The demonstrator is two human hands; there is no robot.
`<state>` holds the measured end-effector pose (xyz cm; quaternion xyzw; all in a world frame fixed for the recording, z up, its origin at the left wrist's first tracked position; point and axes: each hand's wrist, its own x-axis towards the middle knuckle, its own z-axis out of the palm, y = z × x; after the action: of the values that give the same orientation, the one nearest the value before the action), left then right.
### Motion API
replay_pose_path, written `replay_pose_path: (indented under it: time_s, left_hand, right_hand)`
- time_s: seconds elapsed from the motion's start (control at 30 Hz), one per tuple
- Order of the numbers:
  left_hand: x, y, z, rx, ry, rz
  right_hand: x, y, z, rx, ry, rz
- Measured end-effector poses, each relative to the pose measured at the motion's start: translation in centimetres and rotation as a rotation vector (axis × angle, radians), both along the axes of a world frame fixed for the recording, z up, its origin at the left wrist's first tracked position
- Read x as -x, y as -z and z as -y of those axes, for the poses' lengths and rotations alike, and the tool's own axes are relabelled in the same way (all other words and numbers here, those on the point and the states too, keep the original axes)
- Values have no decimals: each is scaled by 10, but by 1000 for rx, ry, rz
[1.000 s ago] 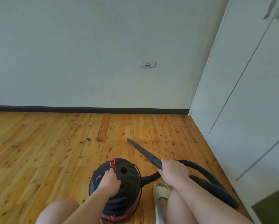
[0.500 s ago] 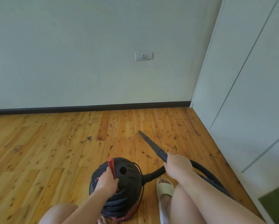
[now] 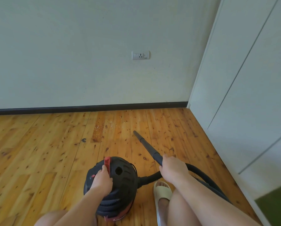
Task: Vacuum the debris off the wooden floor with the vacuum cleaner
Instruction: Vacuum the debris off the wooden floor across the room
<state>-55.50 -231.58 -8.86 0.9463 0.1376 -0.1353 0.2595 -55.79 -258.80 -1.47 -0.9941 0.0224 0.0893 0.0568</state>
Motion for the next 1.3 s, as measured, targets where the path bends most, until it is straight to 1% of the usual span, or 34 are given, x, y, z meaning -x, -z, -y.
replay_pose_path:
  time_s: [0.3, 0.53, 0.7, 1.0, 1.3]
  left_hand:
    - [-24, 2, 3, 49, 11, 11]
    - [-46, -2, -4, 7, 43, -3]
    - [-62, -6, -8, 13, 59, -3]
    - [-101, 3, -17, -15, 36, 50]
    - [-136, 16, -24, 12, -22, 107]
  right_hand:
    - [-13, 9, -7, 1, 0, -31]
    - [-30, 17, -5, -18, 9, -45]
    - [-43, 27, -9, -55, 53, -36]
    - [-100, 51, -7, -91, 103, -11]
    - [-159, 70, -11, -122, 111, 13]
